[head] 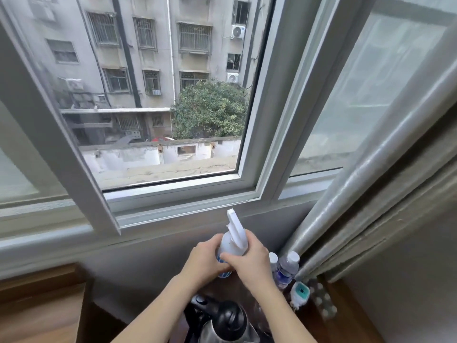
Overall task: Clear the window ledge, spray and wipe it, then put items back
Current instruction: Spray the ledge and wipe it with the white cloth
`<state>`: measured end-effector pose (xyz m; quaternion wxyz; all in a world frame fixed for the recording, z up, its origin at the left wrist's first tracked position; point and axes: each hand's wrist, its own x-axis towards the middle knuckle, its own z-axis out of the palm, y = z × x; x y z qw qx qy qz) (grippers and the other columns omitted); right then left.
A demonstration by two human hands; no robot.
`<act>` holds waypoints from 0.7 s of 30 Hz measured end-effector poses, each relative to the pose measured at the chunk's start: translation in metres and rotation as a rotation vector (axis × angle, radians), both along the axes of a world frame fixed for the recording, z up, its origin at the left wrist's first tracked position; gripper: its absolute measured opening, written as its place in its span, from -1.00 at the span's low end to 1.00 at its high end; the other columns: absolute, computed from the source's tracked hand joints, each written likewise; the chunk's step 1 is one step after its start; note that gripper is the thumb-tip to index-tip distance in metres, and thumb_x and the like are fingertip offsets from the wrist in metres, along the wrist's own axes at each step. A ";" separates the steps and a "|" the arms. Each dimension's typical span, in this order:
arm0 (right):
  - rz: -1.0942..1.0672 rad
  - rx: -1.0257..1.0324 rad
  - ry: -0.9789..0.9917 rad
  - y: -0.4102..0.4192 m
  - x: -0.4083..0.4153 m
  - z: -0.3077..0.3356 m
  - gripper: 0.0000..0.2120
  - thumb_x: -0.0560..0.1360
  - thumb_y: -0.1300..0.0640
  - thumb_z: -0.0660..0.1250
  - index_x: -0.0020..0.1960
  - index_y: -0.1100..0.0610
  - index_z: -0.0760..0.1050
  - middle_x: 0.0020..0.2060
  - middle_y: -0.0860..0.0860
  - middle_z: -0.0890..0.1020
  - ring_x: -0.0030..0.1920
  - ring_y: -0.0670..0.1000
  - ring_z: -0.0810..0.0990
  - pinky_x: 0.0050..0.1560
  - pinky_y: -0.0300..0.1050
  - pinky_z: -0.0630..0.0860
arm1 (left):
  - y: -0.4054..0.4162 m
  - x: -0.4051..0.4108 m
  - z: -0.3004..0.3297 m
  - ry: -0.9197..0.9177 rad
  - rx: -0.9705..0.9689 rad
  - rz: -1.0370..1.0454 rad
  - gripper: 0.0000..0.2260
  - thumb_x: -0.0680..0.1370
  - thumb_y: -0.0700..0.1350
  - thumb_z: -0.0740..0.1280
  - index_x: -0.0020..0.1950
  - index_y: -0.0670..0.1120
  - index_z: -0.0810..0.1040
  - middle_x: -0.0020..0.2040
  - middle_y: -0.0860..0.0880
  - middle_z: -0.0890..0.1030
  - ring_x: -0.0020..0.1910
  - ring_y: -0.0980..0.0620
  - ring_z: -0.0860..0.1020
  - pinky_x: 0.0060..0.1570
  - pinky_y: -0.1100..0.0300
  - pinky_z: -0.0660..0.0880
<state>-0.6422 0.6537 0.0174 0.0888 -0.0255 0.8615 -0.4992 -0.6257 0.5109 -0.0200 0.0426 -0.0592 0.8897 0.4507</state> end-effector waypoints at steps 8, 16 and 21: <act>-0.013 0.096 -0.085 -0.005 -0.008 -0.077 -0.49 0.21 0.13 0.58 0.13 -0.06 0.55 -0.04 -0.14 0.64 0.02 -0.04 0.58 0.04 -0.13 0.49 | -0.003 -0.016 -0.066 -0.179 -0.088 -0.064 -0.46 0.20 0.12 0.39 0.19 0.21 0.51 -0.02 0.18 0.67 0.00 0.10 0.59 -0.02 0.18 0.50; -0.029 0.120 -0.212 -0.003 -0.007 -0.102 -0.39 0.18 0.14 0.57 0.21 -0.07 0.54 0.02 -0.12 0.63 0.05 -0.03 0.59 0.06 -0.16 0.51 | -0.004 -0.017 -0.092 -0.240 -0.027 -0.113 -0.51 0.25 0.06 0.45 0.18 0.21 0.54 0.00 0.25 0.67 -0.02 0.27 0.59 -0.14 0.43 0.40; -0.038 0.137 -0.235 0.001 -0.004 -0.110 -0.41 0.21 0.17 0.59 0.20 -0.07 0.53 0.02 -0.13 0.64 0.04 -0.07 0.58 -0.01 -0.27 0.44 | -0.001 -0.015 -0.105 -0.255 -0.006 -0.130 -0.52 0.28 0.11 0.45 0.19 0.25 0.49 -0.02 0.26 0.66 -0.04 0.27 0.59 -0.02 0.26 0.53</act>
